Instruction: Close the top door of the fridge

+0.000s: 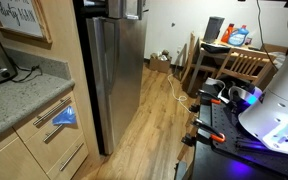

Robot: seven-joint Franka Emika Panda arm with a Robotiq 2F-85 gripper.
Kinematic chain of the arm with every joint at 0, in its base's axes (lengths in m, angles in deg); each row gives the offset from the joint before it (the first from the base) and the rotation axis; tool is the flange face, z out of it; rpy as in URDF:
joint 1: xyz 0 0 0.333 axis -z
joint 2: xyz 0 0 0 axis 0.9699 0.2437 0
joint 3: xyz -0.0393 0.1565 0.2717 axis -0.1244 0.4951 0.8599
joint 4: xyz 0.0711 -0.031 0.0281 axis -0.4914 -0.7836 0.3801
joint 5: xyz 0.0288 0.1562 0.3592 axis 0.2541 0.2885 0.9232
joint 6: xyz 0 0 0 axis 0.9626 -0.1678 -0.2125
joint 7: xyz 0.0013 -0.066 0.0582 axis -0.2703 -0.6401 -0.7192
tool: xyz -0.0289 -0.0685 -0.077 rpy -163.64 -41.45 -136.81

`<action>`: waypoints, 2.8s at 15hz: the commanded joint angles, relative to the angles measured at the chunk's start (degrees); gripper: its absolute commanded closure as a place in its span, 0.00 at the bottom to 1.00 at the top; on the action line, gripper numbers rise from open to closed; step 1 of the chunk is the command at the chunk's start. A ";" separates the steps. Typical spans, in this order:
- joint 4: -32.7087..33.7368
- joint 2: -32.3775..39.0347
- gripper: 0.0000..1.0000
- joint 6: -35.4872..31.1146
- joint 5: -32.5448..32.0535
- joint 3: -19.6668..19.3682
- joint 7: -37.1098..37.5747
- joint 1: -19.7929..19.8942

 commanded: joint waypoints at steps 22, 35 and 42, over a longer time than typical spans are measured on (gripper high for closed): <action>8.39 9.93 0.84 -0.93 3.60 3.54 3.36 -0.94; 13.85 15.83 0.84 -2.35 2.32 6.57 9.41 -0.81; 17.29 19.21 0.84 -2.82 -0.16 7.25 13.91 -0.98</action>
